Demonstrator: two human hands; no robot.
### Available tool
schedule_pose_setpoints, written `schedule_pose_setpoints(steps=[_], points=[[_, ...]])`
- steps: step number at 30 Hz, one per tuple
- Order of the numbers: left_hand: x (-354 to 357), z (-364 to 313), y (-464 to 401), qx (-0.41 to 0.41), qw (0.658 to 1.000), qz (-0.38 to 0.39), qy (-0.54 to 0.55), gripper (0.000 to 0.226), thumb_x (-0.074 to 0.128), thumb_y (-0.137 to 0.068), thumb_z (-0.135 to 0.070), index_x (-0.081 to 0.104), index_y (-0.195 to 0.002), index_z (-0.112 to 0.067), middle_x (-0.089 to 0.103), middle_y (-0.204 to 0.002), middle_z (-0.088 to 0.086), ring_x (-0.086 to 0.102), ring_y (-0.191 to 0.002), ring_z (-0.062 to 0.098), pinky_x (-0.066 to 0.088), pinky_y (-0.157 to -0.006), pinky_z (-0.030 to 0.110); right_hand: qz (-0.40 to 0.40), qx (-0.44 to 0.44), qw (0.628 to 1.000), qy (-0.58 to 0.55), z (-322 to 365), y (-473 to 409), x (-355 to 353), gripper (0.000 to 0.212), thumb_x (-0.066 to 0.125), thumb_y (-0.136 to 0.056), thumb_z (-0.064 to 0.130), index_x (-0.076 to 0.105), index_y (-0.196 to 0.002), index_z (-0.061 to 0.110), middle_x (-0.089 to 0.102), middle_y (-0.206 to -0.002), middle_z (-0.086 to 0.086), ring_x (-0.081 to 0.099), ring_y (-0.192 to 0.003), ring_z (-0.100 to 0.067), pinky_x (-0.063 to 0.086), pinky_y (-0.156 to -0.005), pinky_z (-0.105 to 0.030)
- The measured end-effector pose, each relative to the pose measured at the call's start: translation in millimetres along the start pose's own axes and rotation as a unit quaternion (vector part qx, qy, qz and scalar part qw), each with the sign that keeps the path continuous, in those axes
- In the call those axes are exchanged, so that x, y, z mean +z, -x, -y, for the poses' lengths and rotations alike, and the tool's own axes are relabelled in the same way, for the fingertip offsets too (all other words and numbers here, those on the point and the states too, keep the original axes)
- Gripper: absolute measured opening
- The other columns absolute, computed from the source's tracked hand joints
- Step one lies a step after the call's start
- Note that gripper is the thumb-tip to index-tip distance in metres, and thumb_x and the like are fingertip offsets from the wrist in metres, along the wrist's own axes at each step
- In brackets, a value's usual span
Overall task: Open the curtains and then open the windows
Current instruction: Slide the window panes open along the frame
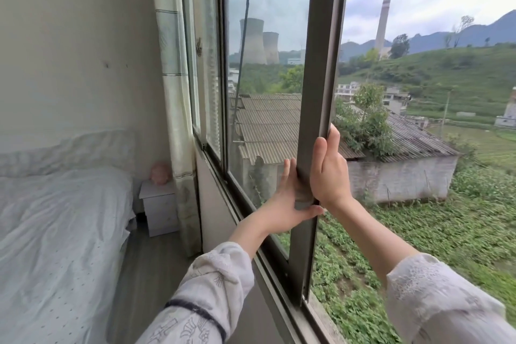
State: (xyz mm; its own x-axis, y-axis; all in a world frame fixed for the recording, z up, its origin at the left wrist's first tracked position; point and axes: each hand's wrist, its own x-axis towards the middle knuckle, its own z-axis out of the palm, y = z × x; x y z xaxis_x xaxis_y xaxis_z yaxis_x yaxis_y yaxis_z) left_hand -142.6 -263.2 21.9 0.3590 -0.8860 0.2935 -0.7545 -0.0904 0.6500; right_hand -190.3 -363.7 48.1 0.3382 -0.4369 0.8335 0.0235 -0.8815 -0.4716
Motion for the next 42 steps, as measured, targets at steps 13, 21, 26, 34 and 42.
schedule_pose_setpoints(steps=[13, 21, 26, 34, 42], points=[[-65.4, 119.0, -99.0, -0.043, 0.999, 0.002, 0.029, 0.106, 0.061, -0.084, -0.031, -0.038, -0.121, -0.031, 0.009, -0.156, 0.009, 0.009, -0.145, 0.022, 0.020, -0.116, 0.044, -0.004, 0.016, 0.999, 0.041, -37.4, -69.4, 141.1, 0.031, 0.024, -0.101, 0.028, 0.037, -0.113, 0.002, 0.040, -0.055, 0.004, 0.059, -0.065, -0.044, 0.031, -0.056, -0.036], [-96.7, 175.0, -144.5, -0.082, 0.995, -0.016, 0.049, 0.108, 0.063, -0.083, -0.029, -0.030, -0.137, -0.021, 0.023, -0.154, 0.005, 0.030, -0.138, 0.018, 0.030, -0.112, 0.042, 0.035, 0.019, 0.998, 0.042, -54.3, -106.3, 206.1, 0.021, 0.026, -0.101, 0.032, 0.034, -0.095, 0.014, 0.037, -0.054, 0.011, 0.059, -0.064, -0.043, 0.028, -0.055, -0.035], [-108.4, 196.4, -160.5, -0.095, 0.993, -0.039, 0.061, 0.105, 0.062, -0.084, -0.029, -0.026, -0.139, -0.021, 0.039, -0.145, -0.002, 0.040, -0.125, 0.006, 0.030, -0.107, 0.028, 0.056, 0.017, 0.998, 0.015, -61.5, -123.1, 232.6, 0.017, 0.028, -0.100, 0.033, 0.028, -0.089, 0.020, 0.045, -0.057, 0.002, 0.059, -0.063, -0.041, 0.032, -0.053, -0.035], [-118.5, 209.3, -173.5, -0.099, 0.993, -0.022, 0.068, 0.101, 0.060, -0.086, -0.026, -0.026, -0.139, -0.020, 0.043, -0.141, -0.004, 0.040, -0.104, -0.007, 0.030, -0.076, -0.005, 0.060, 0.009, 0.998, 0.007, -71.0, -132.9, 249.3, 0.018, 0.028, -0.100, 0.037, 0.027, -0.089, 0.022, 0.041, -0.056, 0.008, 0.056, -0.061, -0.037, 0.033, -0.056, -0.035], [-118.1, 210.6, -174.1, -0.104, 0.993, -0.013, 0.058, 0.101, 0.059, -0.087, -0.027, -0.027, -0.139, -0.020, 0.040, -0.143, -0.004, 0.038, -0.108, -0.007, 0.028, -0.086, 0.004, 0.074, 0.031, 0.997, -0.014, -69.2, -128.9, 248.2, 0.023, 0.027, -0.099, 0.041, 0.033, -0.093, 0.019, 0.042, -0.056, 0.008, 0.058, -0.065, -0.038, 0.036, -0.058, -0.036]])
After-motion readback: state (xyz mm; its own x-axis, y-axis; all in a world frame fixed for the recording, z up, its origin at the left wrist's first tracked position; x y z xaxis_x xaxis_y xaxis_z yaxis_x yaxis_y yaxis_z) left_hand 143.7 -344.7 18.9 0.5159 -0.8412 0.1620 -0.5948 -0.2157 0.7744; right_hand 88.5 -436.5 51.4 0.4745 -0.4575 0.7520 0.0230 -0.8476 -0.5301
